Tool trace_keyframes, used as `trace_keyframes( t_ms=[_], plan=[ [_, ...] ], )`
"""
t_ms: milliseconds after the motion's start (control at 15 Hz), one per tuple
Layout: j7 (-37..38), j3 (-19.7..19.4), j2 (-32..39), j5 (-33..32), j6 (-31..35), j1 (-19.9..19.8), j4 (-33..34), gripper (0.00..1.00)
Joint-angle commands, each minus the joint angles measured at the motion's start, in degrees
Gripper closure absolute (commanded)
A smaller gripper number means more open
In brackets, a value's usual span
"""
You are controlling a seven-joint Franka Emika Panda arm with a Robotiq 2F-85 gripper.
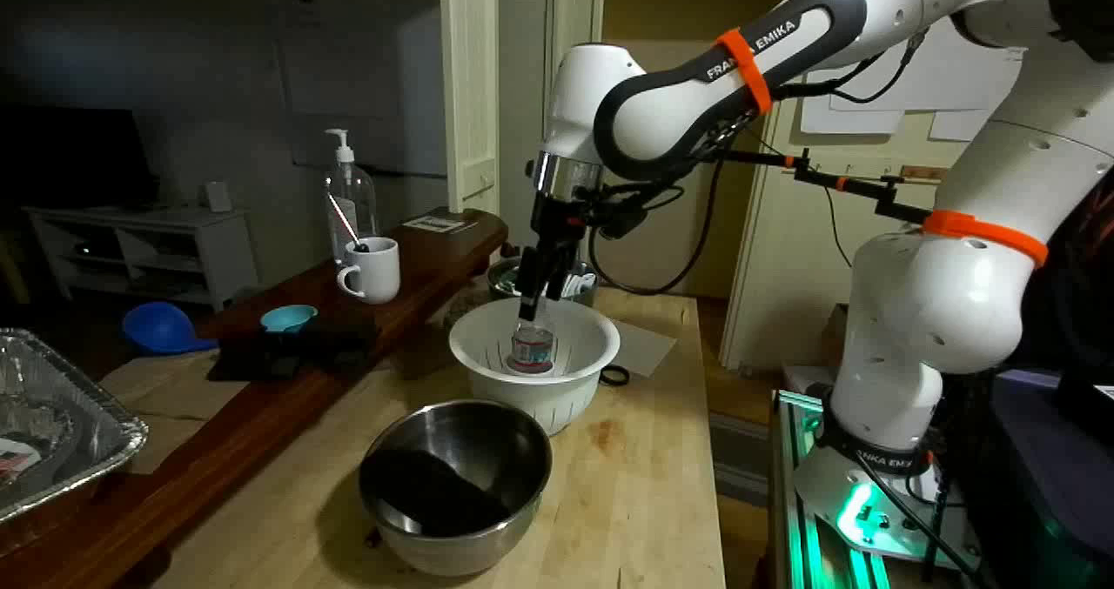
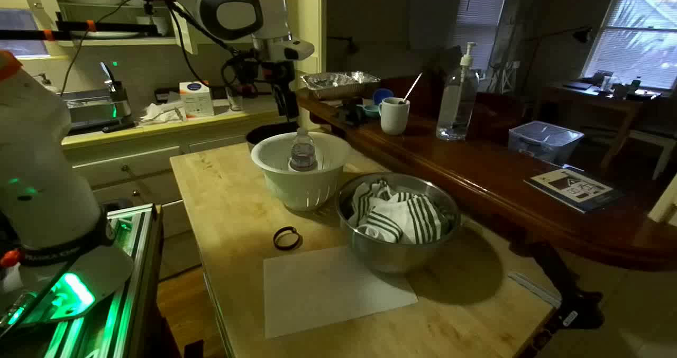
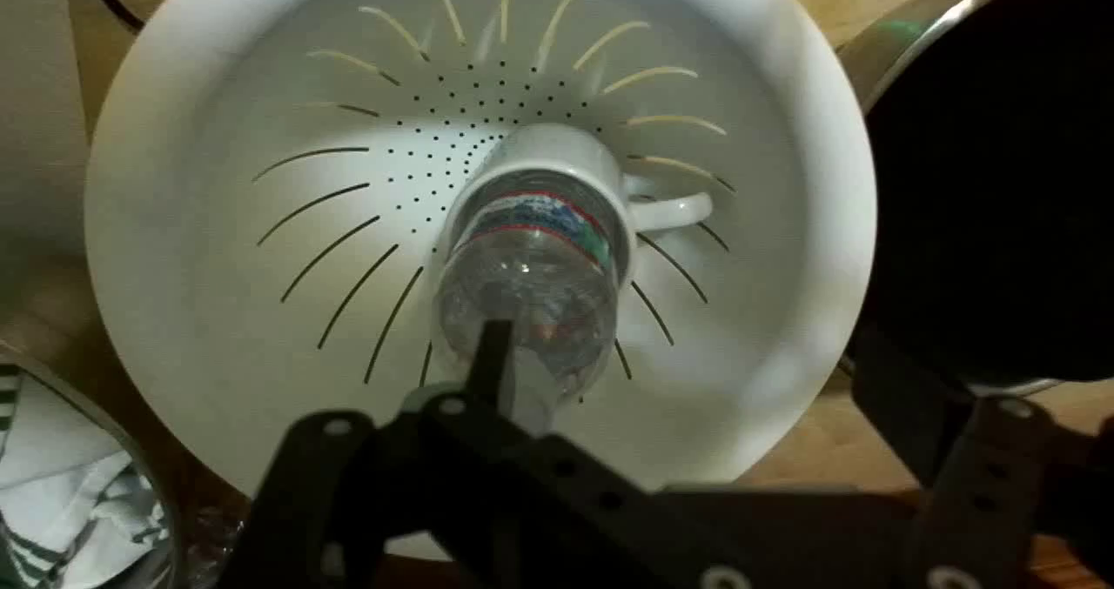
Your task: Pick up the black object from the silver bowl and put it on the ball that is on the far right
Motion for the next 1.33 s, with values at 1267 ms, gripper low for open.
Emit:
trace_keyframes(
  t_ms=[1267],
  plan=[
    [21.82,9.49,20.39,-8.46,-36.86,5.96,38.67,0.00]
  ],
)
